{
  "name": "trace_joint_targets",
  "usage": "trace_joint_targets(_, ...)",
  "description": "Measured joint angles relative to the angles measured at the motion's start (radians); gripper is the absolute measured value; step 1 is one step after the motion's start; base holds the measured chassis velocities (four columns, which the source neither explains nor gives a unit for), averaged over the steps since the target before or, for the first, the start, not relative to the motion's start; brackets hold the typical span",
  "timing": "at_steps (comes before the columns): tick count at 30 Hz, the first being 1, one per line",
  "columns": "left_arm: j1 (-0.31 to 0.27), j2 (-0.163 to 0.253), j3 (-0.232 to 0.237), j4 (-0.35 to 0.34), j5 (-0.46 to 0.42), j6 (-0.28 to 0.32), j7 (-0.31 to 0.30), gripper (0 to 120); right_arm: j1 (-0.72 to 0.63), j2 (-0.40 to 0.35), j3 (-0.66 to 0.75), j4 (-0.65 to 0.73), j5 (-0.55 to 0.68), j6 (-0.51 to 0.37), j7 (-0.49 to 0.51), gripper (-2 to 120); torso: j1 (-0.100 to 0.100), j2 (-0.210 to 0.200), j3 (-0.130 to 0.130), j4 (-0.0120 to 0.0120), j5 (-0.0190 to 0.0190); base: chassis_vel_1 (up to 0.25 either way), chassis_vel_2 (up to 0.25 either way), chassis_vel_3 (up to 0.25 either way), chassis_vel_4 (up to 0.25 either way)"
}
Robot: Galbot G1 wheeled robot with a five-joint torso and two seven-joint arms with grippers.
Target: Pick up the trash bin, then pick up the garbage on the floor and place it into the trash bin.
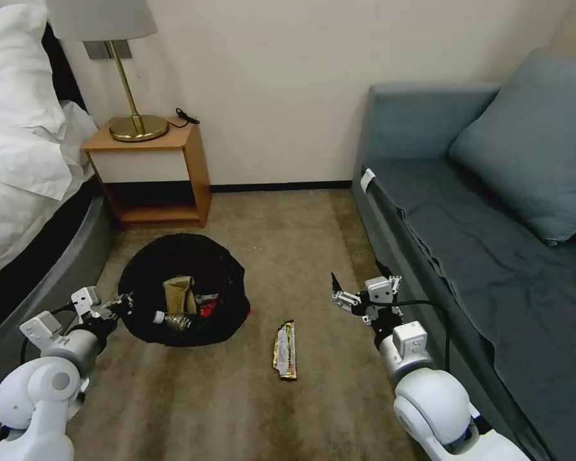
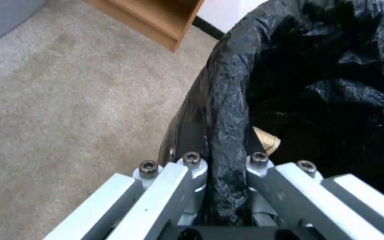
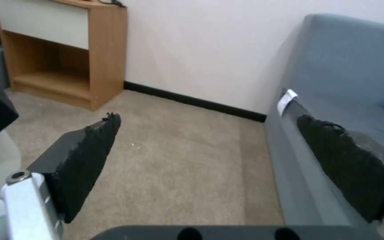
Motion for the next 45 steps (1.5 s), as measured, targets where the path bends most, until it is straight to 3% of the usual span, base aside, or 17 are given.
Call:
trace_joint_targets(10, 0.004, 0.019, -0.025, 0.019, 0.026, -0.002, 0.019, 4, 0.187, -0.071, -0.132, -0.175, 0.128, 0.032, -0.023, 100, 0.000, 0.000, 0.000, 0.0000, 0.0000, 0.000, 0.000, 0.000, 0.000)
trace_joint_targets(13, 0.004, 0.024, -0.035, 0.027, 0.047, -0.007, 0.028, 4, 0.300, -0.085, -0.241, -0.264, 0.214, 0.028, -0.033, 100, 0.000, 0.000, 0.000, 0.0000, 0.0000, 0.000, 0.000, 0.000, 0.000)
trace_joint_targets(20, 0.010, 0.033, -0.050, 0.036, 0.071, -0.013, 0.048, 4, 0.500, -0.076, -0.405, -0.379, 0.418, -0.082, -0.046, 100, 0.000, 0.000, 0.000, 0.0002, -0.0001, 0.000, 0.000, 0.000, 0.000)
trace_joint_targets(23, 0.010, 0.043, -0.053, 0.043, 0.072, -0.017, 0.060, 4, 0.609, -0.055, -0.480, -0.452, 0.595, -0.153, -0.047, 100, 0.000, 0.000, 0.000, 0.0003, -0.0003, 0.000, 0.000, 0.000, 0.000)
trace_joint_targets(24, 0.010, 0.043, -0.053, 0.043, 0.072, -0.017, 0.060, 4, 0.609, -0.055, -0.480, -0.452, 0.595, -0.153, -0.047, 100, 0.000, 0.000, 0.000, 0.0003, -0.0003, 0.000, 0.000, 0.000, 0.000)
trace_joint_targets(27, 0.005, 0.056, -0.054, 0.055, 0.069, -0.021, 0.069, 4, 0.680, -0.026, -0.522, -0.525, 0.775, -0.257, -0.087, 100, 0.000, 0.000, 0.000, 0.0001, -0.0001, 0.000, 0.000, 0.000, 0.000)
trace_joint_targets(34, 0.002, 0.068, -0.064, 0.084, 0.059, -0.032, 0.087, 4, 0.706, 0.029, -0.527, -0.621, 1.008, -0.382, -0.100, 100, 0.000, 0.000, 0.000, 0.0000, -0.0001, 0.000, 0.000, 0.000, 0.000)
trace_joint_targets(45, 0.012, 0.092, -0.080, 0.118, 0.040, -0.044, 0.104, 4, 0.679, 0.160, -0.502, -0.762, 1.027, -0.440, -0.117, 100, 0.000, 0.000, 0.000, 0.0002, -0.0001, 0.000, 0.000, 0.000, 0.000)
